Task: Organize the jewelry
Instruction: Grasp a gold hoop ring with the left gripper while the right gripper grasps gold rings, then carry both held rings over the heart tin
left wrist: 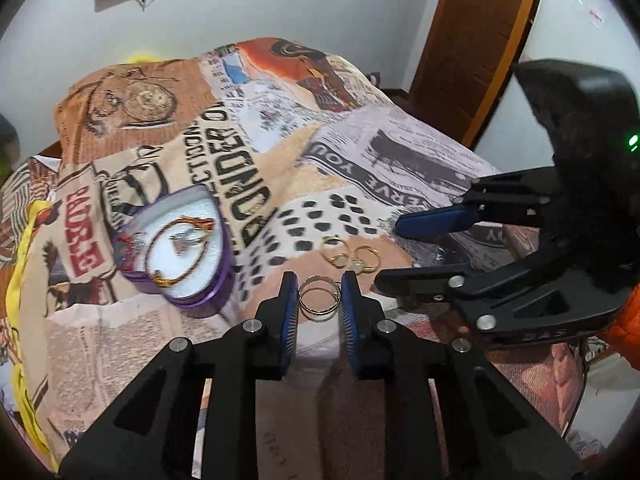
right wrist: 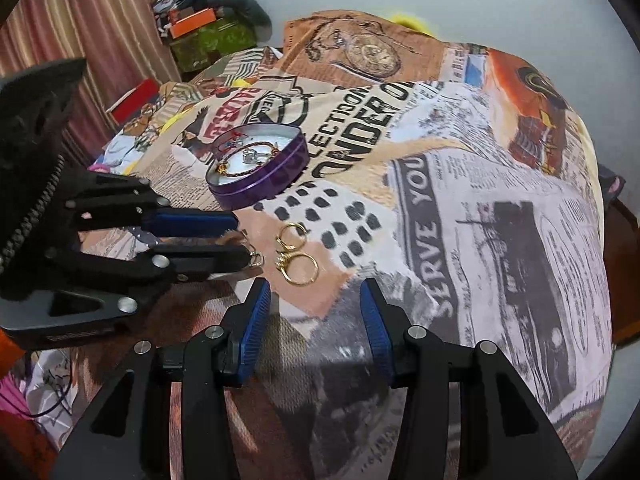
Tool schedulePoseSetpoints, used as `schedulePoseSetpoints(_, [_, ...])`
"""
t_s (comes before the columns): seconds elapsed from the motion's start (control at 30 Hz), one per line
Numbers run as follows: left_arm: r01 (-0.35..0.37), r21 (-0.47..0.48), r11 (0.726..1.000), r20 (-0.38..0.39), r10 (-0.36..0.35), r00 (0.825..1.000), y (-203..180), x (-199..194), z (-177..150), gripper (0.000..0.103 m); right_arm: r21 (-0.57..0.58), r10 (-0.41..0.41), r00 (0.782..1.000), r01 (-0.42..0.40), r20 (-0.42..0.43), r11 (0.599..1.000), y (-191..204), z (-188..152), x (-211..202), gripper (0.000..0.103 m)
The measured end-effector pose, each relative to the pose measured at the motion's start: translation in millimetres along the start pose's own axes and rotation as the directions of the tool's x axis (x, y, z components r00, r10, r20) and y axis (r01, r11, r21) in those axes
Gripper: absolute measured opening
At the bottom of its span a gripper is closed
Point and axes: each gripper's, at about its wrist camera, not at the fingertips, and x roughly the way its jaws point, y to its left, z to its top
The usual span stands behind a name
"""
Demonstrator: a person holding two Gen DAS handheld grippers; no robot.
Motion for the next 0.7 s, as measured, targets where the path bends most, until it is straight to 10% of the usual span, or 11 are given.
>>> schedulePoseSetpoints(0.2, [-0.001, -0.033, 0.999, 0.021, 0.002, 1.0, 10.5, -9.0, -3.8, 0.021, -0.018, -0.001, 1.0, 0.001, -0.011, 1.0, 1.5, 7.7, 15.9, 0.041])
schedulePoseSetpoints(0.3, [-0.007, -0.035, 0.999, 0.023, 0.008, 1.0, 12.1, -10.3, -5.0, 0.021, -0.013, -0.009, 1.0, 0.009, -0.009, 1.0, -0.2, 8.1, 17.8, 0.023])
schedulePoseSetpoints(0.7, [-0.018, -0.063, 0.998, 0.088, 0.023, 0.996, 15.8, -38.3, -2.3, 0.021, -0.004, -0.027, 1.0, 0.027, 0.015, 1.0, 8.0, 15.4, -0.7, 0.022])
